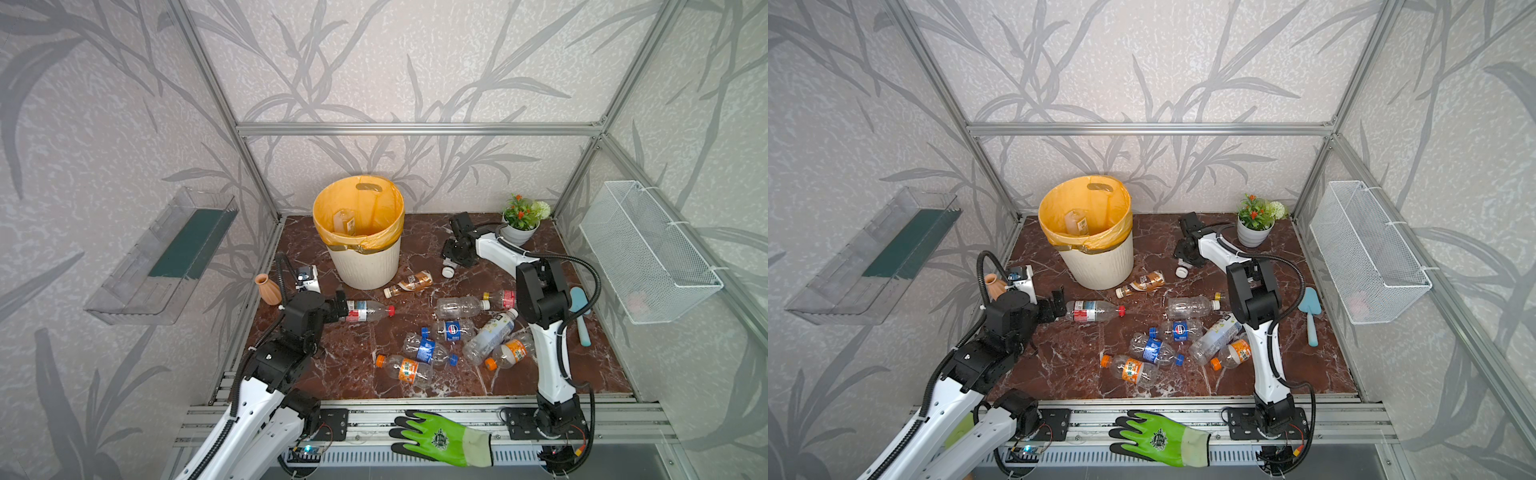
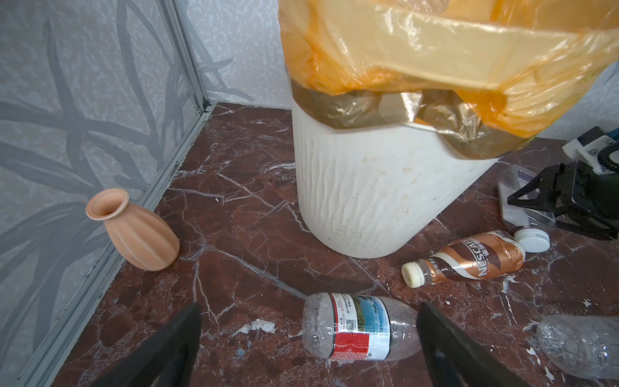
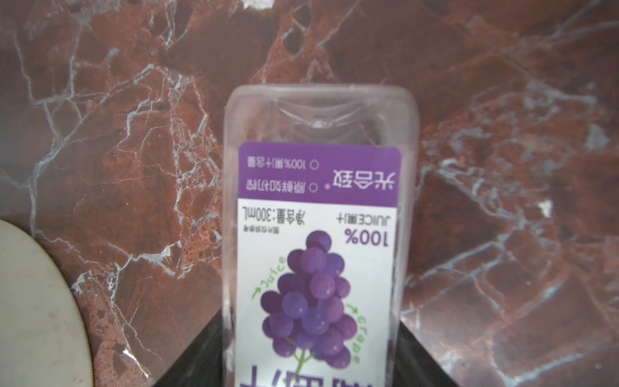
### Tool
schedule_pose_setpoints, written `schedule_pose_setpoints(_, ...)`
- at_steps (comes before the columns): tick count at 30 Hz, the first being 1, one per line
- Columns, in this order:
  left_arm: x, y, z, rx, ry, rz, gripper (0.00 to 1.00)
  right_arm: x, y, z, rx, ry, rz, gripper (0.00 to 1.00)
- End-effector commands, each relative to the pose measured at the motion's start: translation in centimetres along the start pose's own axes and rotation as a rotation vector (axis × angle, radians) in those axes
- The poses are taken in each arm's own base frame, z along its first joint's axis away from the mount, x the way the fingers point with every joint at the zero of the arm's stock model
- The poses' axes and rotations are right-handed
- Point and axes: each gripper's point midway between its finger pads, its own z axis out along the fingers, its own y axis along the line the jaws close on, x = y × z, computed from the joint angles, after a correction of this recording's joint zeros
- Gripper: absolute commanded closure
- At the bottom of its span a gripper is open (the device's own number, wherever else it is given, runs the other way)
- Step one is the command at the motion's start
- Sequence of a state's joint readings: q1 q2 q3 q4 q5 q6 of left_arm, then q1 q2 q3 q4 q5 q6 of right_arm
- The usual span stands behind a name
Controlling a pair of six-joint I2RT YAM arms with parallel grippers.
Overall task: Throw the plastic bottles in the bin
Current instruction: 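Close the right gripper on the grape-juice bottle and lift it, then carry the grape-juice bottle over the bin and open the right gripper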
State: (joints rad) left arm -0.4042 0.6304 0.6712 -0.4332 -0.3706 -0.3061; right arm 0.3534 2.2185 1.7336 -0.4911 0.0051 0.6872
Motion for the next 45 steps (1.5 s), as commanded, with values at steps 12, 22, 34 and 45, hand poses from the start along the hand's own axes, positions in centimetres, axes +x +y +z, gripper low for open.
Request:
schedule_pose_setpoints(12,-0.2,2.0,-0.2,-0.099,-0.046,-0.087,0.01,-9.1,6.7,-23.7,-0.630,-0.658,0.010,0.50)
schedule_pose_setpoints(22,0.4,1.1,0.0,-0.054,-0.003,-0.076,0.01,-9.4,15.6,-39.3,-1.025,-0.815,-0.111,0.50)
schedule_pose_setpoints(34,-0.6,-0.8,0.2,0.005,0.042,-0.025,0.01,-1.7,29.6,-27.8,-0.986,-0.425,-0.381,0.24)
schedule_pose_setpoints(45,-1.9,-1.3,-0.3,0.022,-0.011,0.030,0.01,-6.0,18.1,-40.8,-0.828,-0.812,-0.359,0.00)
